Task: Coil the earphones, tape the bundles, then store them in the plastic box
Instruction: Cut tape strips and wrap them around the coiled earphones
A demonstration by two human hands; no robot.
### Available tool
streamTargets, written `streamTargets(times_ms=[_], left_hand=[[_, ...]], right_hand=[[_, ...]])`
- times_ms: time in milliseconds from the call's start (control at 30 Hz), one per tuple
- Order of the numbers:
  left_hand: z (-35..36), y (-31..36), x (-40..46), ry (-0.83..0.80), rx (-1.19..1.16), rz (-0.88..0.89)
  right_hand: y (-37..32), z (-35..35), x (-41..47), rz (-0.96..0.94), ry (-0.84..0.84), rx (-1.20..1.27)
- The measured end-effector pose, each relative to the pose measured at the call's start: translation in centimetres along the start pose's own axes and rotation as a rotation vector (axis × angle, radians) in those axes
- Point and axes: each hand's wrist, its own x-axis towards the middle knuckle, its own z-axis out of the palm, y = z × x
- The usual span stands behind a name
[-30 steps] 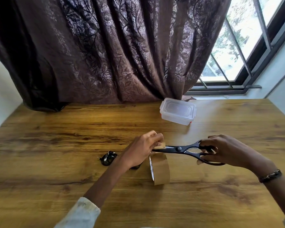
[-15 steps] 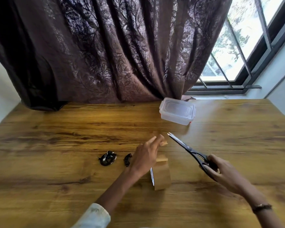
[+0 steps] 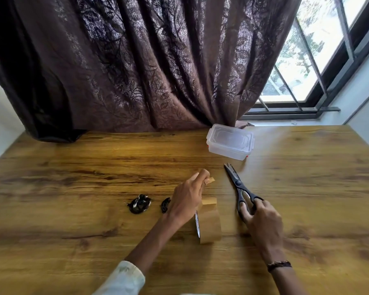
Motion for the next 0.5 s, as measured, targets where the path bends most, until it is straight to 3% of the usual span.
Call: streamTargets(times_ms=[500], left_hand=[[0.19, -0.27, -0.05, 0.040, 0.009, 0.015]], right_hand=[[-0.68, 0.68, 0.02, 0.058, 0.066, -0.056]])
